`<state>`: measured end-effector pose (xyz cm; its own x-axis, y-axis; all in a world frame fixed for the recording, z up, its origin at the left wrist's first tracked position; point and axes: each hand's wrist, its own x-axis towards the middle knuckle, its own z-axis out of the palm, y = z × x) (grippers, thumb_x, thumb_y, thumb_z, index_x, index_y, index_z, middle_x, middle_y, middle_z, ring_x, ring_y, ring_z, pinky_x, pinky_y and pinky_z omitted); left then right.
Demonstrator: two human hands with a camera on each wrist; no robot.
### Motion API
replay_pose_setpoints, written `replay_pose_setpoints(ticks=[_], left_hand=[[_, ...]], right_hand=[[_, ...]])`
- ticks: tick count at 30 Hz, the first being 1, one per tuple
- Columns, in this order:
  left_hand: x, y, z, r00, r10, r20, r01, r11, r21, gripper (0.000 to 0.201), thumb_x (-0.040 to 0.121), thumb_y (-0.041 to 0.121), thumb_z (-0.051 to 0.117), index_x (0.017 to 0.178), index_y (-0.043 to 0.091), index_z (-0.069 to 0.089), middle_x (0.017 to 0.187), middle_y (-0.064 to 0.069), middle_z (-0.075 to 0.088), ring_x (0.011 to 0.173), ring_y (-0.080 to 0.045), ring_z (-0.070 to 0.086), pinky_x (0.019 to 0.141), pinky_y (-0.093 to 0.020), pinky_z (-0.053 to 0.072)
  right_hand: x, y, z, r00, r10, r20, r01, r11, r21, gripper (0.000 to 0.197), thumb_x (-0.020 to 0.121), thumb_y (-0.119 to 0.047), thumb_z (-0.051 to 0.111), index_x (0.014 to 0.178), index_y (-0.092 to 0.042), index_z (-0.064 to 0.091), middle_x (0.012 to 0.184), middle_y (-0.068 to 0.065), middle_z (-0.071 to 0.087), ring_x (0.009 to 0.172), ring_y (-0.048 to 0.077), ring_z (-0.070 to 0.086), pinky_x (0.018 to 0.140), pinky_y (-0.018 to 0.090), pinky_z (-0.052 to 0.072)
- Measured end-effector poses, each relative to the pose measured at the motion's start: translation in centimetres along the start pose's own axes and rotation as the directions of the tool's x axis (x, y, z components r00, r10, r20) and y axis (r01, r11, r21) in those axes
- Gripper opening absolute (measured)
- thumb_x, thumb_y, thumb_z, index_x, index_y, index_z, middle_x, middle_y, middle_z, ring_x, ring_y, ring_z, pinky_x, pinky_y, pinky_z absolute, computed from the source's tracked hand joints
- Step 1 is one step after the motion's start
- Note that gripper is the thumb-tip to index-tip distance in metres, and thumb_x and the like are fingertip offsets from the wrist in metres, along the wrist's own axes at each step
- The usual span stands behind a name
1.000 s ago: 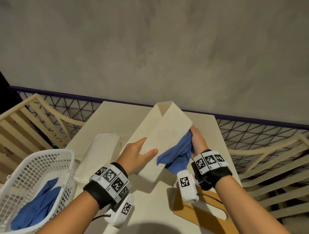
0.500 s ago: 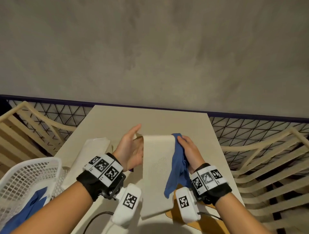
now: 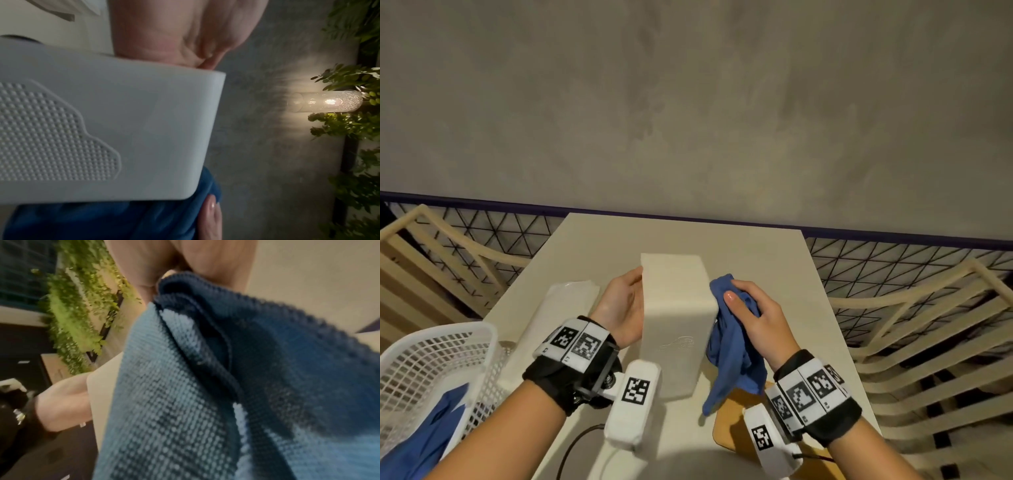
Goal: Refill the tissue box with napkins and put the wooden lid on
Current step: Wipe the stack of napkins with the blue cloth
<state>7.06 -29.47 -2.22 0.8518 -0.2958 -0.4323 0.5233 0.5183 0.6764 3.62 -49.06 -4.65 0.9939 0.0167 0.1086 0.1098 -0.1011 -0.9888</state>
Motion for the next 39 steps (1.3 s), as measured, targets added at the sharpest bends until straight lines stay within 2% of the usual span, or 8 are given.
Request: replay_pose_setpoints(ticks=[9,21,26,29,32,33,35,39], left_hand=[[-0.7,-0.7,2.4,0.999,0.05,0.015,-0.051,0.998,0.039,0.056,0.096,0.048,0.022,0.121,0.008,0.054,0.102,-0.013,0.063,0.09,-0.025,0.06,0.088,-0.034,0.045],[-0.8,-0.5,1.0,0.99,0.106,-0.092,-0.084,0.974,0.211,0.062,0.094,0.055,0.022,0.096,0.008,0.062,0.071,-0.011,0.071,0.065,-0.017,0.066,0.067,-0.028,0.052],[-0.3,-0.8,0.0,0.967,0.176,-0.183,-0.125,0.957,0.263,0.047,0.095,0.049,0.028,0.089,0.018,0.063,0.069,-0.002,0.073,0.064,-0.015,0.067,0.066,-0.027,0.048],[-0.2,-0.4,-0.1,0.973,0.171,-0.154,-0.119,0.946,0.301,0.054,0.095,0.047,0.028,0.116,0.006,0.056,0.111,-0.009,0.066,0.103,-0.022,0.061,0.094,-0.027,0.047],[-0.9,-0.6,0.6,0.974,0.189,-0.128,-0.138,0.934,0.329,0.053,0.098,0.04,0.028,0.088,-0.001,0.06,0.084,-0.012,0.064,0.084,-0.017,0.058,0.063,-0.005,0.05],[-0.7,-0.7,0.7,0.968,0.205,-0.143,-0.145,0.927,0.346,0.051,0.098,0.039,0.03,0.093,-0.002,0.061,0.09,-0.013,0.064,0.089,-0.017,0.057,0.073,-0.005,0.048],[-0.4,-1.1,0.6,0.95,0.258,-0.176,-0.178,0.91,0.375,0.044,0.094,0.04,0.037,0.117,0.007,0.056,0.12,-0.004,0.056,0.113,-0.014,0.049,0.101,-0.018,0.032],[0.0,-1.5,0.0,0.909,0.327,-0.258,-0.222,0.905,0.364,0.035,0.097,0.032,0.032,0.088,0.017,0.062,0.09,0.0,0.064,0.097,-0.022,0.056,0.084,-0.029,0.04]], right_hand=[[-1.7,-0.3,5.0,0.842,-0.455,0.289,0.538,0.684,-0.492,0.027,0.084,-0.022,0.051,0.103,-0.014,0.068,0.112,0.004,0.065,0.1,0.016,0.039,0.096,-0.001,0.018],[-0.2,-1.4,6.2,0.689,-0.548,0.473,0.709,0.375,-0.597,0.033,0.075,-0.008,0.04,0.096,-0.011,0.066,0.103,0.01,0.07,0.092,0.022,0.041,0.091,0.028,0.03],[2.6,-1.8,5.5,0.787,-0.557,0.264,0.531,0.396,-0.749,0.029,0.069,-0.003,0.059,0.095,-0.013,0.066,0.104,0.009,0.07,0.092,0.027,0.05,0.086,0.03,0.046],[0.9,-2.4,6.3,0.717,-0.6,0.355,0.622,0.32,-0.715,0.033,0.055,-0.01,0.07,0.087,-0.009,0.067,0.094,0.011,0.071,0.087,0.017,0.036,0.083,0.026,0.033],[0.3,-2.8,6.7,0.683,-0.515,0.518,0.709,0.3,-0.638,0.022,0.07,-0.007,0.056,0.089,-0.009,0.067,0.097,0.01,0.071,0.086,0.018,0.038,0.083,0.026,0.029],[1.2,-3.0,6.4,0.732,-0.475,0.487,0.669,0.367,-0.647,0.022,0.076,-0.008,0.051,0.092,-0.009,0.067,0.1,0.011,0.07,0.088,0.022,0.043,0.082,0.025,0.029],[3.5,-3.2,6.1,0.825,-0.449,0.344,0.548,0.484,-0.683,0.021,0.082,-0.007,0.051,0.097,-0.007,0.066,0.103,0.014,0.068,0.083,0.036,0.054,0.078,0.025,0.03],[3.1,-2.4,8.2,0.825,-0.482,0.296,0.525,0.459,-0.716,0.019,0.083,-0.008,0.05,0.095,-0.006,0.065,0.097,0.014,0.068,0.075,0.037,0.057,0.076,0.027,0.029]])
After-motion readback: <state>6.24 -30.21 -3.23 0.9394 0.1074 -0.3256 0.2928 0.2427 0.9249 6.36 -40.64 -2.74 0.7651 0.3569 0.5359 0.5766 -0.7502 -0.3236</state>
